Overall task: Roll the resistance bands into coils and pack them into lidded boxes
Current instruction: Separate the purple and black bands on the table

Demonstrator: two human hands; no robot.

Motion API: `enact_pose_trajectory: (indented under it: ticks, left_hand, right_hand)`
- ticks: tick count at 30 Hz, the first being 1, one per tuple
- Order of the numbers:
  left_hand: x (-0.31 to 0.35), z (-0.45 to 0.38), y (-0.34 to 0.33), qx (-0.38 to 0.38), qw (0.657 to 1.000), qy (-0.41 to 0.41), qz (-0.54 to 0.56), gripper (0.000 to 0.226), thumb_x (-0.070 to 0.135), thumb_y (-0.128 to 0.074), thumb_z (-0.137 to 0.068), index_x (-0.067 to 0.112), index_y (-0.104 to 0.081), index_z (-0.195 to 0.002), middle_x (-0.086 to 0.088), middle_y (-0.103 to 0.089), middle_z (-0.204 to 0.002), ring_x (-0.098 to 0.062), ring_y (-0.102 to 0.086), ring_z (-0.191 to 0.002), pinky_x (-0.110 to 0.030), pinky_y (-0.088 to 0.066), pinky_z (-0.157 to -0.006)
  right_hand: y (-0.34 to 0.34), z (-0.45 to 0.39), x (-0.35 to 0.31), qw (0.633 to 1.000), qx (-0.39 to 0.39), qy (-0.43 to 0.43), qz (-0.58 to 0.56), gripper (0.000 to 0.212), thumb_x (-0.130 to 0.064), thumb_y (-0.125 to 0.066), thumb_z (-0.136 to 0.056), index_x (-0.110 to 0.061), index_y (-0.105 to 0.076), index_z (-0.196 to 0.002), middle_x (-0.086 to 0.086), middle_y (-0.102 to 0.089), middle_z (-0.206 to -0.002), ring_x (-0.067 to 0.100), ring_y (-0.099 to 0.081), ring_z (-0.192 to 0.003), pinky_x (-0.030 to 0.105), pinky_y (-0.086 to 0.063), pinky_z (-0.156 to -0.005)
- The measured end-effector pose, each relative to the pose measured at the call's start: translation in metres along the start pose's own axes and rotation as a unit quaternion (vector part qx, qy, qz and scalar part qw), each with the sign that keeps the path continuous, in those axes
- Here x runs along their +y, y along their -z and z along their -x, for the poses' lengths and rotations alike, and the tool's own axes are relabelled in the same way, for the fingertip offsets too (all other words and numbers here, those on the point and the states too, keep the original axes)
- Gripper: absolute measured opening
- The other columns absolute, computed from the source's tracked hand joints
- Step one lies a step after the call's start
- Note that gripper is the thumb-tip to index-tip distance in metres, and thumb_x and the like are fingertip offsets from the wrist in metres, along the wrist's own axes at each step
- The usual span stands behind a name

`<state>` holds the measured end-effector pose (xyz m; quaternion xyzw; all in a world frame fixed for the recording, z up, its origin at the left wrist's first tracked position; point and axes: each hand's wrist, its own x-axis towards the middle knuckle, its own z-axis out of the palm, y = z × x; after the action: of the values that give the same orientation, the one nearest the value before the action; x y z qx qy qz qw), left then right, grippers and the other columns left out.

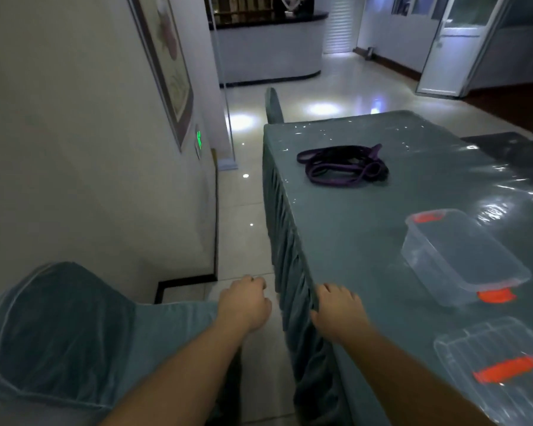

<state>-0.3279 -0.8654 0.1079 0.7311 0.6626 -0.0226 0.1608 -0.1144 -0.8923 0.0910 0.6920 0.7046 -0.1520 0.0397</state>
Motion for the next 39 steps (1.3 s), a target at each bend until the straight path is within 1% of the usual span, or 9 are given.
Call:
enact_pose_trajectory:
  ticks: [3, 6, 12, 16, 20, 25, 29, 35, 39]
  left_hand:
    - [0.0, -0.035, 0.016, 0.005, 1.0, 0.007, -0.008, 0.046, 0.038, -0.05, -0.1, 0.024, -0.053, -0.143, -0.002, -0.057, -0.14, -0.025, -0.056, -0.123, -0.039, -0.047, -0.096]
    - [-0.005, -0.065, 0.028, 0.006, 1.0, 0.022, -0.008, 0.046, 0.039, -0.051, -0.099, 0.024, -0.053, -0.142, -0.002, -0.057, -0.14, -0.025, -0.056, -0.123, -0.039, -0.045, -0.096]
    - [-0.025, -0.131, 0.035, -0.016, 1.0, 0.02, -0.004, 0.045, 0.04, -0.05, -0.099, 0.023, -0.053, -0.141, -0.002, -0.057, -0.137, -0.024, -0.057, -0.12, -0.039, -0.045, -0.092]
    - [-0.045, -0.191, 0.039, -0.013, 1.0, -0.001, 0.004, 0.04, 0.038, -0.05, -0.1, 0.022, -0.055, -0.137, -0.002, -0.059, -0.132, -0.023, -0.059, -0.114, -0.037, -0.048, -0.09]
    - [-0.071, -0.256, 0.052, -0.008, 1.0, -0.018, 0.019, 0.04, 0.039, -0.05, -0.101, 0.021, -0.056, -0.137, -0.003, -0.06, -0.131, -0.024, -0.059, -0.112, -0.042, -0.053, -0.094]
    - [-0.096, -0.319, 0.071, -0.021, 0.999, -0.035, 0.014, 0.041, 0.041, -0.049, -0.103, 0.022, -0.055, -0.138, -0.002, -0.059, -0.133, -0.024, -0.059, -0.115, -0.041, -0.052, -0.095]
    - [-0.113, -0.361, 0.081, -0.04, 0.998, -0.039, 0.021, 0.043, 0.041, -0.051, -0.102, 0.021, -0.055, -0.139, -0.004, -0.058, -0.136, -0.027, -0.057, -0.119, -0.043, -0.051, -0.098]
    - [-0.132, -0.43, 0.092, -0.051, 0.997, -0.031, 0.042, 0.045, 0.04, -0.051, -0.101, 0.021, -0.055, -0.141, -0.003, -0.058, -0.135, -0.025, -0.058, -0.117, -0.042, -0.053, -0.096]
    - [-0.139, -0.489, 0.103, -0.059, 0.997, -0.016, 0.053, 0.046, 0.039, -0.052, -0.101, 0.021, -0.053, -0.143, -0.004, -0.057, -0.138, -0.025, -0.058, -0.119, -0.043, -0.053, -0.097]
  right_hand:
    - [0.003, -0.036, 0.008, 1.0, -0.029, -0.003, -0.006, 0.039, -0.042, -0.045, -0.101, -0.021, -0.051, -0.134, 0.003, -0.057, -0.138, 0.027, -0.053, -0.128, 0.04, -0.04, -0.108]
    - [0.006, -0.065, 0.011, 0.998, -0.062, -0.004, 0.008, 0.04, -0.041, -0.045, -0.102, -0.021, -0.049, -0.136, 0.005, -0.055, -0.14, 0.029, -0.052, -0.131, 0.043, -0.04, -0.111]
    - [0.02, -0.14, 0.003, 0.997, -0.072, -0.01, 0.008, 0.049, -0.046, -0.046, -0.102, -0.019, -0.046, -0.143, 0.006, -0.052, -0.147, 0.03, -0.049, -0.136, 0.044, -0.039, -0.114]
    - [0.033, -0.204, -0.019, 0.998, -0.06, -0.024, -0.013, 0.053, -0.049, -0.047, -0.103, -0.018, -0.043, -0.145, 0.007, -0.052, -0.147, 0.029, -0.049, -0.136, 0.044, -0.039, -0.114]
    - [0.059, -0.272, -0.047, 0.999, -0.04, -0.032, -0.018, 0.061, -0.05, -0.049, -0.102, -0.019, -0.038, -0.153, 0.007, -0.05, -0.151, 0.028, -0.049, -0.137, 0.043, -0.04, -0.115]
    - [0.102, -0.341, -0.073, 0.998, -0.011, -0.056, -0.024, 0.053, -0.047, -0.052, -0.1, -0.019, -0.046, -0.144, 0.009, -0.056, -0.144, 0.031, -0.053, -0.132, 0.045, -0.043, -0.111]
    - [0.119, -0.387, -0.093, 0.998, -0.019, -0.06, -0.011, 0.053, -0.047, -0.051, -0.101, -0.019, -0.044, -0.145, 0.009, -0.053, -0.146, 0.031, -0.05, -0.134, 0.046, -0.041, -0.112]
    - [0.131, -0.462, -0.106, 0.998, -0.041, -0.047, -0.008, 0.062, -0.046, -0.051, -0.103, -0.019, -0.035, -0.156, 0.007, -0.045, -0.156, 0.03, -0.043, -0.142, 0.046, -0.037, -0.117]
    - [0.134, -0.526, -0.103, 0.998, -0.04, -0.042, -0.005, 0.055, -0.046, -0.05, -0.103, -0.02, -0.04, -0.151, 0.006, -0.049, -0.151, 0.028, -0.046, -0.138, 0.044, -0.038, -0.114]
